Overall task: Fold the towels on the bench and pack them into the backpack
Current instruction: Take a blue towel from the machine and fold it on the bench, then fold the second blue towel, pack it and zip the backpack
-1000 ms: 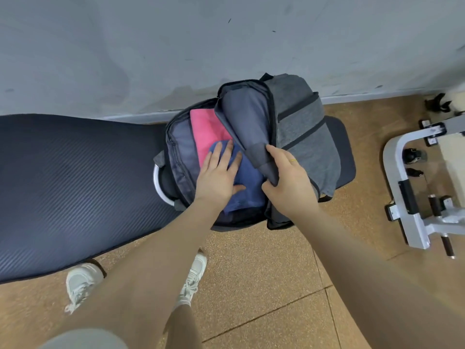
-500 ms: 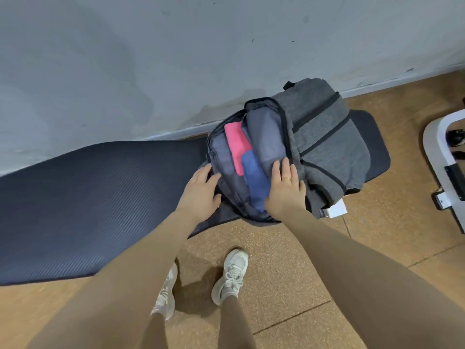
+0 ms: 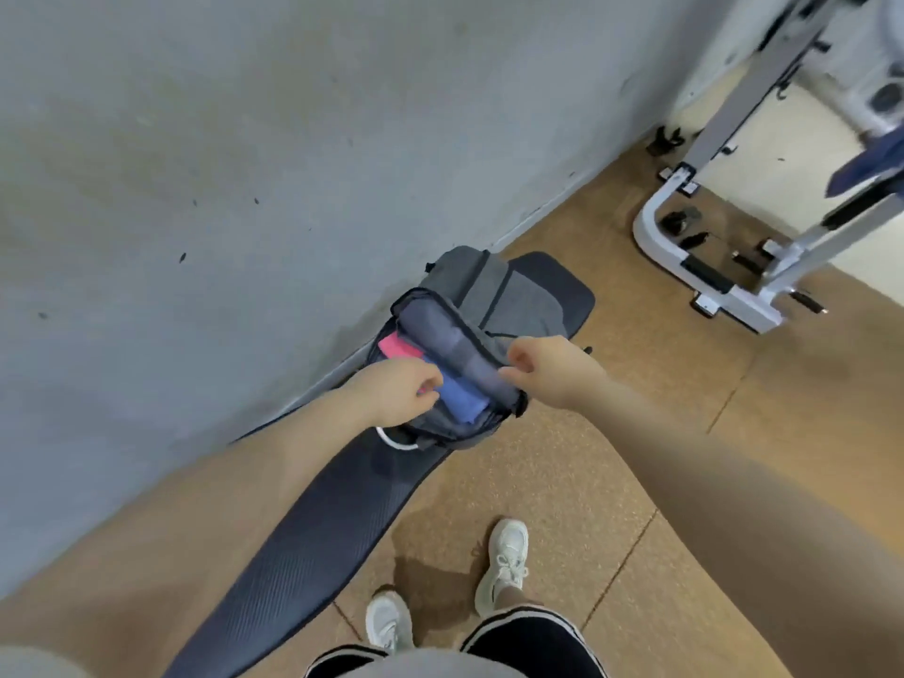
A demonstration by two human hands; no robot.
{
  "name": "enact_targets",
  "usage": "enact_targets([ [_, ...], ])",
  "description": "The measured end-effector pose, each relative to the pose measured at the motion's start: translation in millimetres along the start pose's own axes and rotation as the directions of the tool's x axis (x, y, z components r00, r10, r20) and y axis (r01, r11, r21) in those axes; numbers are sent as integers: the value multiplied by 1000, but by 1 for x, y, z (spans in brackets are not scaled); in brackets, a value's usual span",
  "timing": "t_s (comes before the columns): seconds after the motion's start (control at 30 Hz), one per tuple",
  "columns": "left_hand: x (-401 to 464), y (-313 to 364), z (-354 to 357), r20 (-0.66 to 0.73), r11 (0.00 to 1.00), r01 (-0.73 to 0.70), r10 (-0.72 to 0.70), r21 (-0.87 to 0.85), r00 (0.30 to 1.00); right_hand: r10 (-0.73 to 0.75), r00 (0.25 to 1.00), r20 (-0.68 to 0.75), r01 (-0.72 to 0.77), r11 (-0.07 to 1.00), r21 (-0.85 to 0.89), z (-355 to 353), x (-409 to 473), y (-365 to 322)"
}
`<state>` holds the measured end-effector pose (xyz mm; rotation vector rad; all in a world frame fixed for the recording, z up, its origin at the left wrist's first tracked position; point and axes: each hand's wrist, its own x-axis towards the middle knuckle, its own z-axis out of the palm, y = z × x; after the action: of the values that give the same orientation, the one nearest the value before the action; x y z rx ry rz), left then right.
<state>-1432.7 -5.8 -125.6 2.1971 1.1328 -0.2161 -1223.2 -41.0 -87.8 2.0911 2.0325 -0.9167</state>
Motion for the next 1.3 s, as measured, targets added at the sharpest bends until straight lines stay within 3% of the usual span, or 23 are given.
enact_targets([
  [0.27,55,134,-42,-16,966,-259,260,23,966,221,954,-201,-171,956,239,-50,-96,76],
  [0.4,102,218,-32,31,923,-383,382,35,924,332,919,-212,-270,923,276,-60,-124,149],
  [0.63,207,363,-12,70,900,-436,437,-32,897,446,870,-208,-381,878,289,-125,-163,309],
  [0.8,289,474,-5,63,875,-482,485,-49,872,495,815,-303,-405,859,314,-192,-184,420],
  [1.0,376,554,-12,77,850,-525,526,-36,847,514,797,-318,-405,844,351,-243,-170,517],
  [1.3,577,648,-49,36,813,-580,582,-39,813,556,759,-338,-438,821,367,-339,-68,666],
])
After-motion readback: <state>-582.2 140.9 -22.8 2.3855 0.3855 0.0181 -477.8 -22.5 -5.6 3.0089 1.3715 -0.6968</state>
